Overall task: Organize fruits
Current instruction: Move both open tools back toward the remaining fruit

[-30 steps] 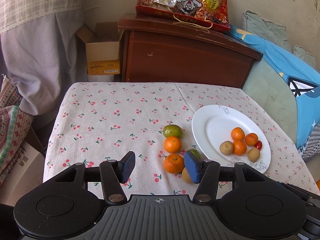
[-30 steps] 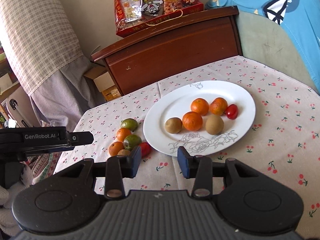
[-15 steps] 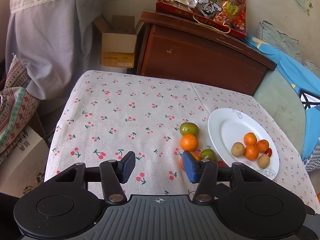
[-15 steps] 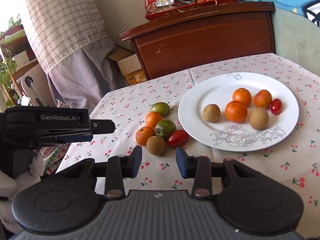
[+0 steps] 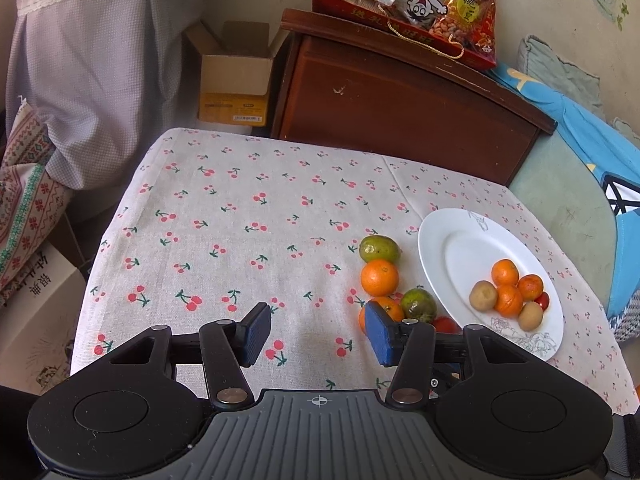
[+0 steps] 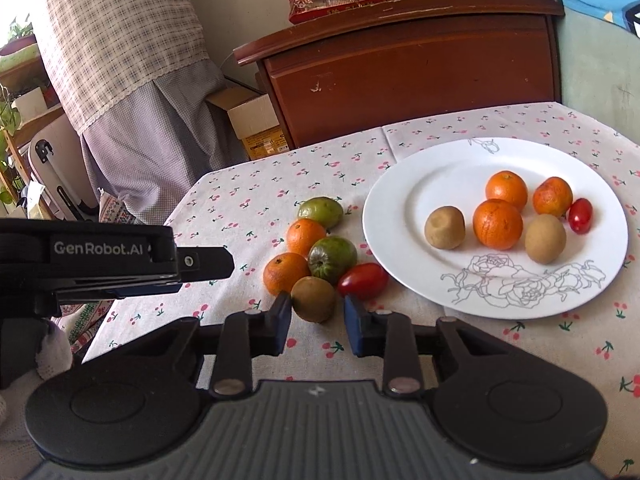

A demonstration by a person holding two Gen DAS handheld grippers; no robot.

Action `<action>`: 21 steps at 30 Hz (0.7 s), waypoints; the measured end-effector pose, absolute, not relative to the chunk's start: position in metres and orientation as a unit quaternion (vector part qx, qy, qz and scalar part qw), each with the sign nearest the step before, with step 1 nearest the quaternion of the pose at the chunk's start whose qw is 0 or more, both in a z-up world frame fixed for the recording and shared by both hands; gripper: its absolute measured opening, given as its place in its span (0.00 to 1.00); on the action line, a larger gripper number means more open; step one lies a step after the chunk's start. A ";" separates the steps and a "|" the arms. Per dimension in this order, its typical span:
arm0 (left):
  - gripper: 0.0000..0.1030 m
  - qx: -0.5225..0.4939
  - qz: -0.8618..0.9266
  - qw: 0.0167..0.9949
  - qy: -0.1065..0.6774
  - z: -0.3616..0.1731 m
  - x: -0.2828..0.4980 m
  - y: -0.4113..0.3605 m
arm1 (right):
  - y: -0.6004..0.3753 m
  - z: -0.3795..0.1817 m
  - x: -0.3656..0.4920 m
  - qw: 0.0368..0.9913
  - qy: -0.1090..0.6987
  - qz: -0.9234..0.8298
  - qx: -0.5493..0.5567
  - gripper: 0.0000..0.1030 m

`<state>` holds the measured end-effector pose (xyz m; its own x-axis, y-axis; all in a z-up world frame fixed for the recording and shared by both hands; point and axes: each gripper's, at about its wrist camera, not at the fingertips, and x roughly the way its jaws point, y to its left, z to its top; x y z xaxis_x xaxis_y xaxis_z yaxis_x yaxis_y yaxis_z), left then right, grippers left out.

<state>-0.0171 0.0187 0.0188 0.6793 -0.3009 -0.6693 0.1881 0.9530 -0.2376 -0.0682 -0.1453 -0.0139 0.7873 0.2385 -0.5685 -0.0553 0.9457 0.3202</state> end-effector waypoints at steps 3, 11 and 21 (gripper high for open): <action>0.46 -0.073 -0.136 0.912 0.381 0.016 -0.016 0.017 | -0.144 -0.014 -0.069 0.934 0.316 0.083 0.142 0.23; 0.45 -0.067 -0.165 0.908 0.378 0.016 -0.019 0.005 | -0.154 -0.010 -0.084 0.932 0.326 0.060 0.149 0.23; 0.43 -0.018 -0.183 0.909 0.373 0.005 -0.021 -0.022 | -0.178 -0.008 -0.097 0.923 0.335 0.011 0.188 0.23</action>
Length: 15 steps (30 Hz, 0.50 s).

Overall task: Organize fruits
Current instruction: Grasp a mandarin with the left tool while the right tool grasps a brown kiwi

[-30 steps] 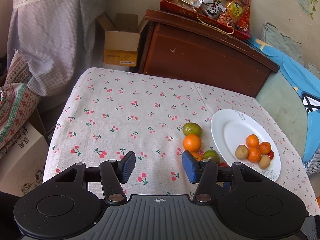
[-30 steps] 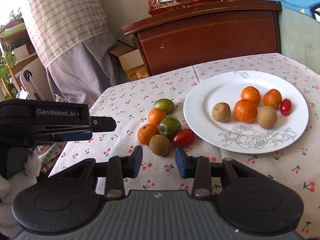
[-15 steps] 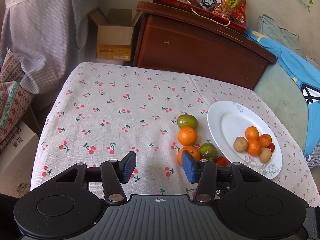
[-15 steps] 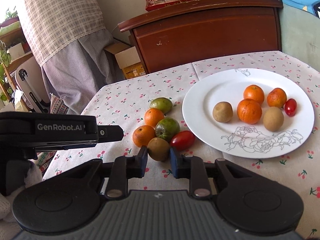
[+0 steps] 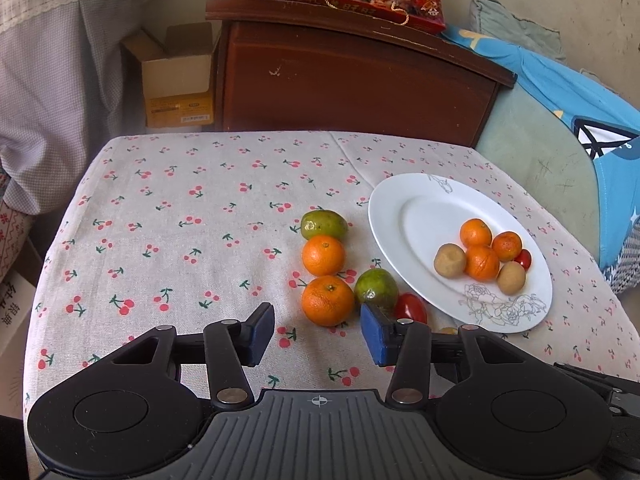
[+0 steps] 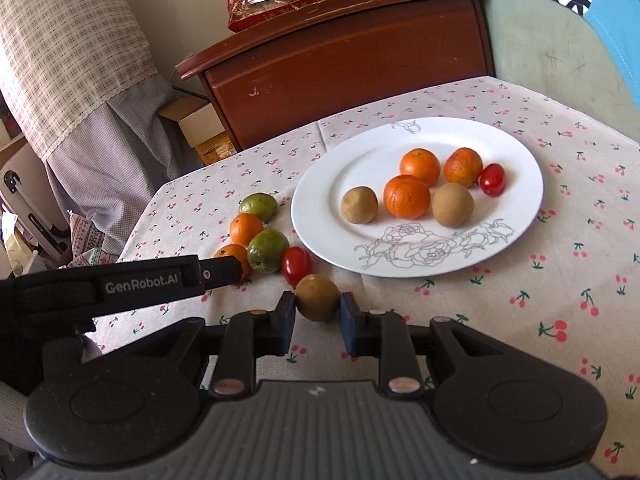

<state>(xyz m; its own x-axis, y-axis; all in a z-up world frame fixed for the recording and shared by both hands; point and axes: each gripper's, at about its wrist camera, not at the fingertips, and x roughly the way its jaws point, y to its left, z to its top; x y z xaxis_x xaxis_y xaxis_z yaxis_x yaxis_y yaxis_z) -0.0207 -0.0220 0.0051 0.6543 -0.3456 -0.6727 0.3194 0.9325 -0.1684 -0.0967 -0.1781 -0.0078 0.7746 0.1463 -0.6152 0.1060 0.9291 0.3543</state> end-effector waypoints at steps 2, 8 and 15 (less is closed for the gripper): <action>0.43 -0.014 -0.183 0.911 0.370 0.004 -0.019 -0.023 | -0.180 -0.008 -0.097 0.923 0.334 0.007 0.190 0.23; 0.40 -0.001 -0.181 0.912 0.369 -0.003 -0.016 -0.026 | -0.181 -0.009 -0.098 0.923 0.332 0.006 0.195 0.23; 0.39 0.019 -0.183 0.917 0.354 -0.006 -0.015 -0.032 | -0.182 -0.010 -0.097 0.922 0.331 0.003 0.200 0.24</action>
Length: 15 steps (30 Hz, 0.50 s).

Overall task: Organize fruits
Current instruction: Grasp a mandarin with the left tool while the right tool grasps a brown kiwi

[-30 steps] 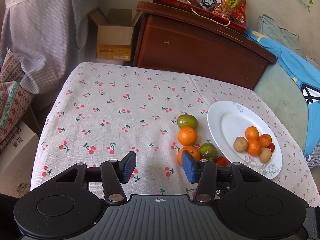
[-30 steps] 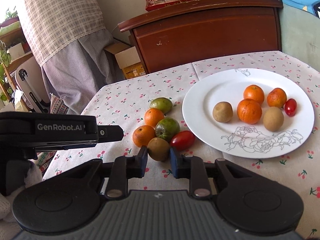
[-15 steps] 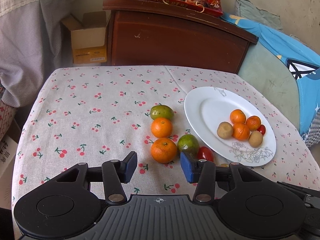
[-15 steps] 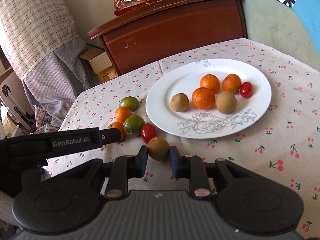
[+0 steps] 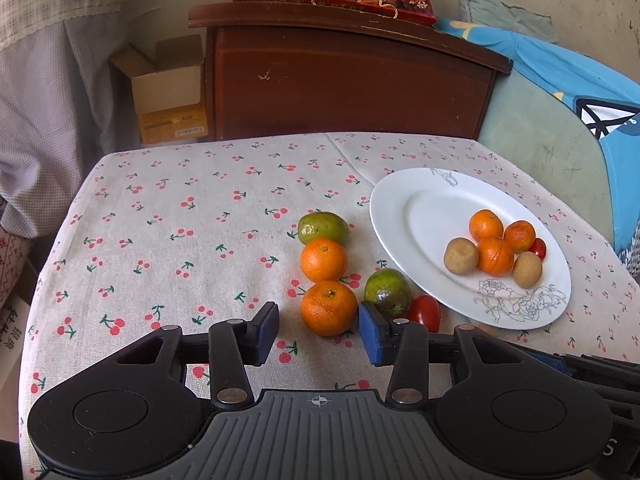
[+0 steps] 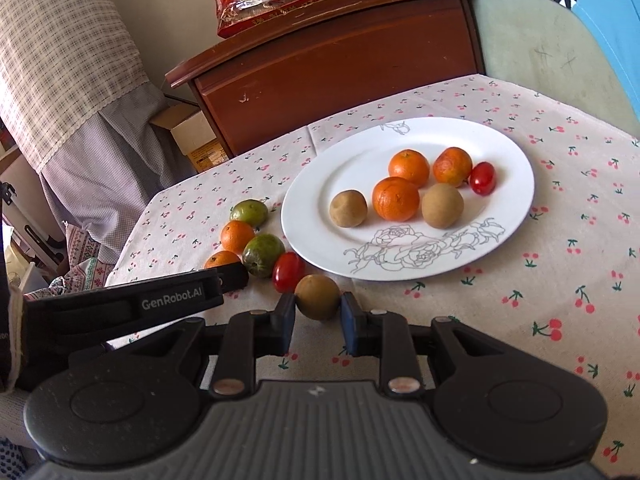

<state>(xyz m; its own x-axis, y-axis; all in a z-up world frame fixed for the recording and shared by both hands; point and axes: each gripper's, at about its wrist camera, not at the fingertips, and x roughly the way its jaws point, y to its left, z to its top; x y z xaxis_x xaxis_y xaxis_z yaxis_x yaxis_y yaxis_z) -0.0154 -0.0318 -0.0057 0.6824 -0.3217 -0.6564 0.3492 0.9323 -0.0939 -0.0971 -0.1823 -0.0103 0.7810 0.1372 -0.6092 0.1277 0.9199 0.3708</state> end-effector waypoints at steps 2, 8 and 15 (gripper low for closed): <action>0.33 0.026 -0.188 0.917 0.351 -0.006 -0.016 -0.033 | -0.182 -0.011 -0.097 0.922 0.330 0.002 0.200 0.24; 0.27 0.032 -0.195 0.917 0.346 -0.006 -0.020 -0.036 | -0.181 -0.011 -0.098 0.924 0.328 0.003 0.195 0.24; 0.27 0.014 -0.190 0.918 0.349 0.002 -0.023 -0.030 | -0.183 -0.009 -0.099 0.924 0.328 0.004 0.197 0.23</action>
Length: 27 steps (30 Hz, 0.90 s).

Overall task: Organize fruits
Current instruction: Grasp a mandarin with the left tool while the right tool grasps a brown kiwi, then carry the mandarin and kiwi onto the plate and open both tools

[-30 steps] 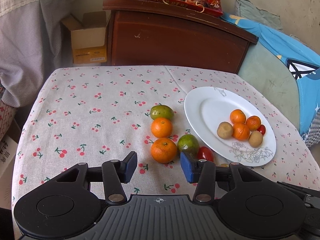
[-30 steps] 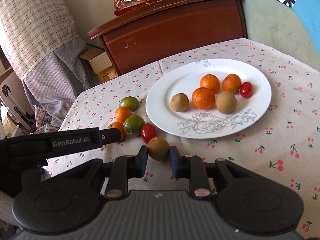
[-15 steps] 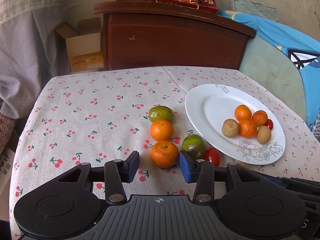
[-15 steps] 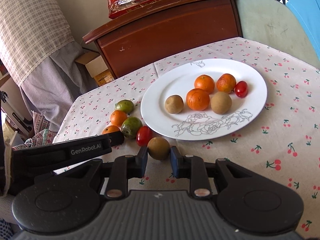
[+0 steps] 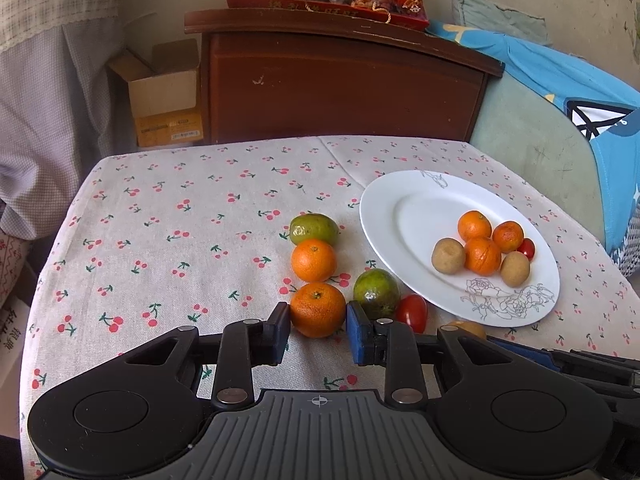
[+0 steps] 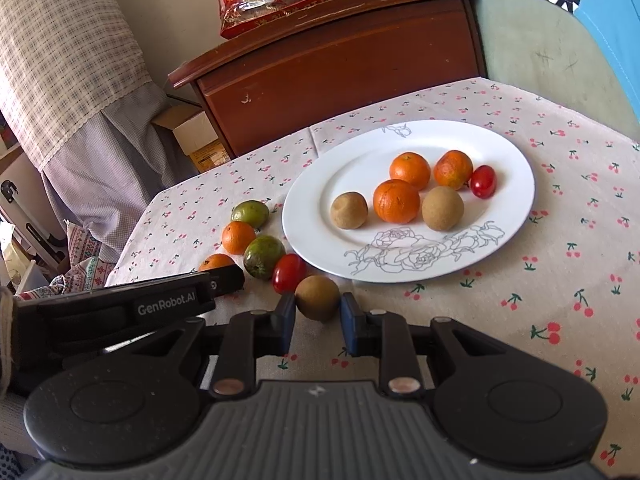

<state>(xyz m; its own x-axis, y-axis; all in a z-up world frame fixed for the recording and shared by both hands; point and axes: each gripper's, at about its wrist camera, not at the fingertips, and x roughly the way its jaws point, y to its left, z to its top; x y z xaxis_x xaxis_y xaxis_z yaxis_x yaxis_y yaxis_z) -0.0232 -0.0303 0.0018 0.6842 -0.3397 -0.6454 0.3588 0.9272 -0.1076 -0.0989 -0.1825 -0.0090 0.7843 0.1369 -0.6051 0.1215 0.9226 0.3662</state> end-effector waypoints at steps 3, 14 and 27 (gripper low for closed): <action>0.27 0.001 -0.199 0.919 0.339 0.013 -0.027 -0.028 | -0.188 -0.003 -0.102 0.924 0.321 0.007 0.209 0.23; 0.27 -0.025 -0.245 0.910 0.333 0.054 -0.013 -0.044 | -0.248 0.044 -0.092 0.933 0.280 -0.004 0.224 0.23; 0.27 0.013 -0.286 0.882 0.375 0.041 0.026 -0.094 | -0.285 0.035 -0.047 0.930 0.305 -0.017 0.205 0.23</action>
<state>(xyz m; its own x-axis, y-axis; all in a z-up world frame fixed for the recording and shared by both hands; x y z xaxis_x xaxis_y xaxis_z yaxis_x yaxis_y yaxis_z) 0.0263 -0.0940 0.0414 0.5560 -0.4945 -0.6681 0.5135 0.8364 -0.1918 -0.0472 -0.2854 0.0348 0.8140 0.0940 -0.5732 0.1557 0.9154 0.3713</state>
